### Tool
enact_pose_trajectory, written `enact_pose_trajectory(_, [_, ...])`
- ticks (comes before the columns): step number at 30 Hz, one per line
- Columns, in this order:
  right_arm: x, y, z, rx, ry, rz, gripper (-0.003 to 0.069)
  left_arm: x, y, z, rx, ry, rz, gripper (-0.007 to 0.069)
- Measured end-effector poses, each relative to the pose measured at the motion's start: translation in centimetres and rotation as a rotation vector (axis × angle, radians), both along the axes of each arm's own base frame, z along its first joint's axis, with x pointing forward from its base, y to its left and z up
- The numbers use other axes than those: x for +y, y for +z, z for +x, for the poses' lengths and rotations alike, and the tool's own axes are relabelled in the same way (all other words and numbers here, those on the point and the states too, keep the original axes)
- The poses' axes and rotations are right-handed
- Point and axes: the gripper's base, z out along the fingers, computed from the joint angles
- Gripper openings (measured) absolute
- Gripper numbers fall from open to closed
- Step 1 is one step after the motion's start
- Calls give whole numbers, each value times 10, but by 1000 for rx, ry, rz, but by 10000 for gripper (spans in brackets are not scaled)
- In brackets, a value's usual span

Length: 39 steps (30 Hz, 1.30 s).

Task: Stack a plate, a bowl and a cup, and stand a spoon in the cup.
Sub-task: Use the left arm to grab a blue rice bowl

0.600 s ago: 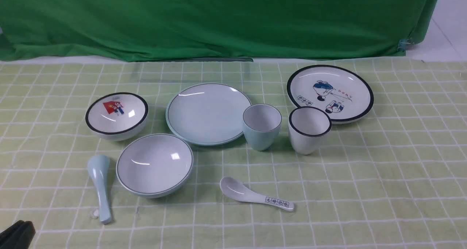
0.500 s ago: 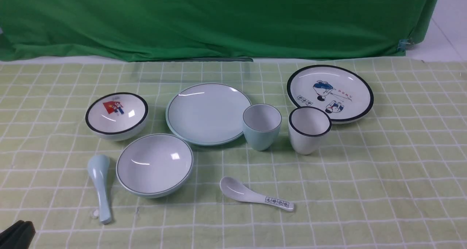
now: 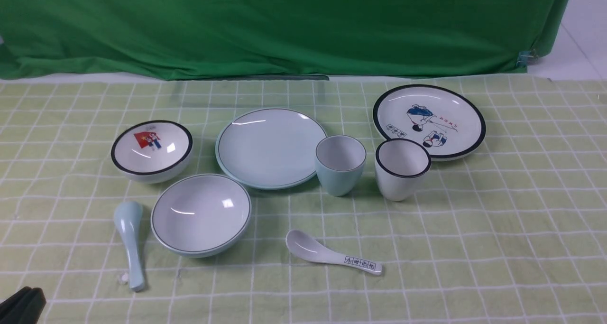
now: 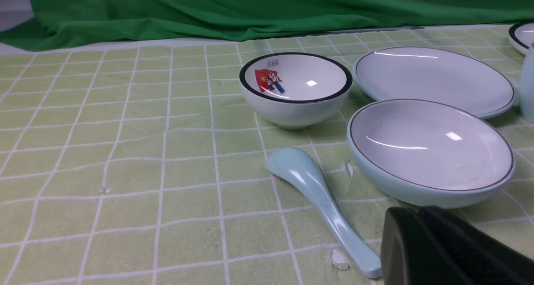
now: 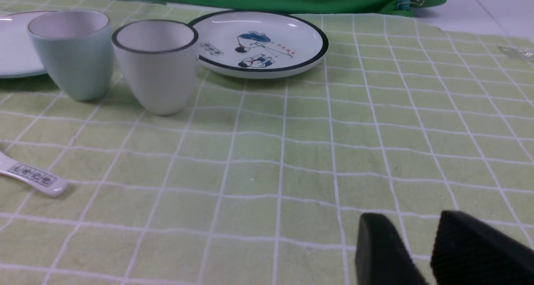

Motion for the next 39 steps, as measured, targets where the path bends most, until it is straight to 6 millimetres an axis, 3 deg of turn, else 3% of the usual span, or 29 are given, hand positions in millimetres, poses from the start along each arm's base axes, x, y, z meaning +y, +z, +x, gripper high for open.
enact_pose_trajectory(29, [0, 1, 0, -17, 1, -10, 242, 0, 2, 0, -25, 2, 12, -29])
enact_pose_trajectory(33, [0, 11, 1, -125, 0, -40, 242, 1, 17, 1, -189, 8, 12, -29])
enact_pose_trajectory(36, [-2, 36, -1, -405, -20, 7, 242, 1, 44, -3, -494, 15, 16, -29])
enact_pose_trajectory(39, [-3, 54, -8, -604, -19, 131, 242, 2, 59, -10, -676, 19, 4, -29])
